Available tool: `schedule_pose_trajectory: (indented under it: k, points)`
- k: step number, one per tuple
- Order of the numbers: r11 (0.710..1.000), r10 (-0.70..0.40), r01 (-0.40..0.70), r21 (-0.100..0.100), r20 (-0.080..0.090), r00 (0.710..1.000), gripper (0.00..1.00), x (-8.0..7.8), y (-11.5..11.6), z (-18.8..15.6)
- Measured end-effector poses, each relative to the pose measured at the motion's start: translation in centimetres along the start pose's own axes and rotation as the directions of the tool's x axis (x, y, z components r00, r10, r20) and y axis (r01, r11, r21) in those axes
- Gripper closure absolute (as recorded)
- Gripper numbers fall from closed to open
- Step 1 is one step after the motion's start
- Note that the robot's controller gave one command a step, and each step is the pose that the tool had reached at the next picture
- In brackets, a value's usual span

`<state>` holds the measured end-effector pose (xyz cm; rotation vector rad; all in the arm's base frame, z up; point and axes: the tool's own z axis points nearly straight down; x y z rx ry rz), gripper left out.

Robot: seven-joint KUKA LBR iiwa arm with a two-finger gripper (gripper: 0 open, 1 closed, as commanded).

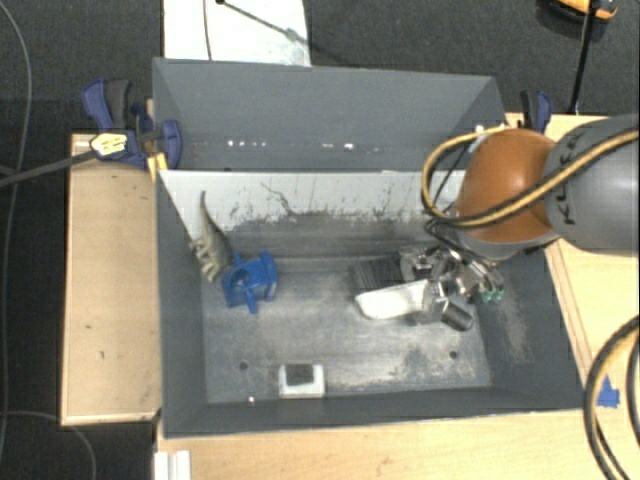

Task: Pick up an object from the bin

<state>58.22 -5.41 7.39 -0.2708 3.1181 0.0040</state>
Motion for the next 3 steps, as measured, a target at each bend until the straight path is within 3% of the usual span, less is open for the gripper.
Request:
schedule_pose_trajectory:
  k: [2,3]
  points:
    - [0.999,0.035,-0.035,-0.002,0.0,0.999,1.0,-0.1,-0.2,-0.5]
    - [0.999,0.039,-0.039,-0.002,0.001,0.999,1.0,0.0,-0.4,-3.3]
